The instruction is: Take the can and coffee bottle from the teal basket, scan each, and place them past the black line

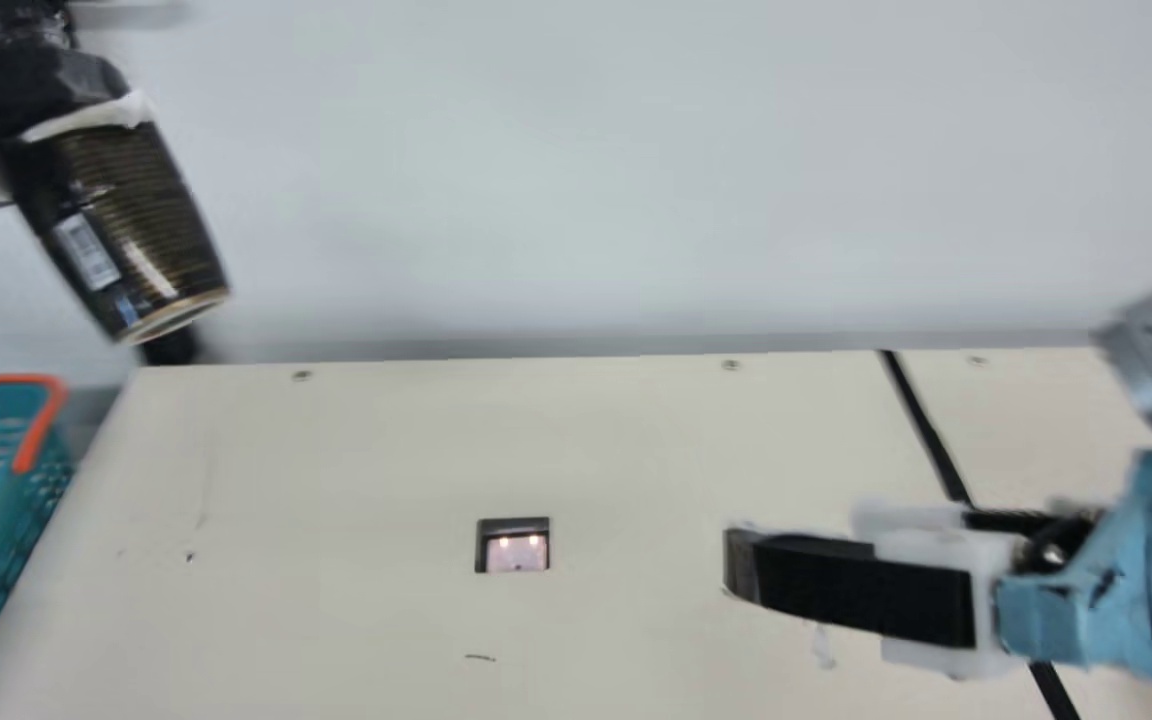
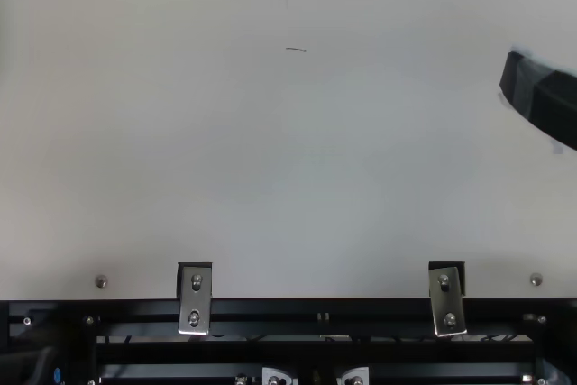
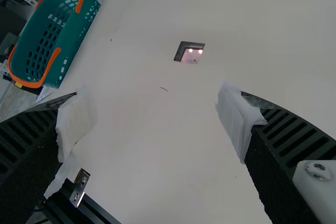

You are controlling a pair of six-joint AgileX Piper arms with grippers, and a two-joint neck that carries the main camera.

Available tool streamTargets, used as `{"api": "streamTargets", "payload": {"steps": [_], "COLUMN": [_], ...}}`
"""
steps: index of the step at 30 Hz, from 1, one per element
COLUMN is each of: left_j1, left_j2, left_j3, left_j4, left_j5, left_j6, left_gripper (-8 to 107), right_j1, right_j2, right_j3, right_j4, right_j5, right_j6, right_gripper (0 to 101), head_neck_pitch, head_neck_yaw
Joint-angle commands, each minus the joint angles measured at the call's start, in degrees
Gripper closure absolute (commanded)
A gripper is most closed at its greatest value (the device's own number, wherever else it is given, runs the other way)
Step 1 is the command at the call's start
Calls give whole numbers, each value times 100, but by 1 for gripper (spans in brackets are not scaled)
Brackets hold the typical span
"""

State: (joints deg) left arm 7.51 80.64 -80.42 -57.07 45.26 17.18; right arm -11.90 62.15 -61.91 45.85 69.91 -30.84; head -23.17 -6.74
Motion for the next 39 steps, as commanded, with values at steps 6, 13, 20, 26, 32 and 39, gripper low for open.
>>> {"api": "streamTargets", "payload": {"steps": [6,13,20,26,32,39], "left_j1": [-531,-1086,-1567,-1971,-2490,-3083], "left_j2": [-238,-425,-556,-702,-816,-791], "left_j3": [359,689,917,1054,1034,771], "left_j4": [-773,-1075,-1335,-1380,-1267,-1043], "left_j5": [125,71,-203,-536,-912,-1335], "left_j6": [-181,-506,-918,-1378,-1760,-2238], "left_gripper": [89,89,89,89,89,89], "right_j1": [0,0,0,0,0,0], "right_j2": [0,0,0,0,0,0], "right_j3": [0,0,0,0,0,0], "right_j4": [0,0,0,0,0,0], "right_j5": [0,0,0,0,0,0], "right_j6": [0,0,0,0,0,0], "right_gripper": [0,0,0,0,0,0], "head_neck_pitch": [-183,-183,-183,-183,-183,-183], "head_neck_yaw": [-441,-441,-441,-441,-441,-441]}}
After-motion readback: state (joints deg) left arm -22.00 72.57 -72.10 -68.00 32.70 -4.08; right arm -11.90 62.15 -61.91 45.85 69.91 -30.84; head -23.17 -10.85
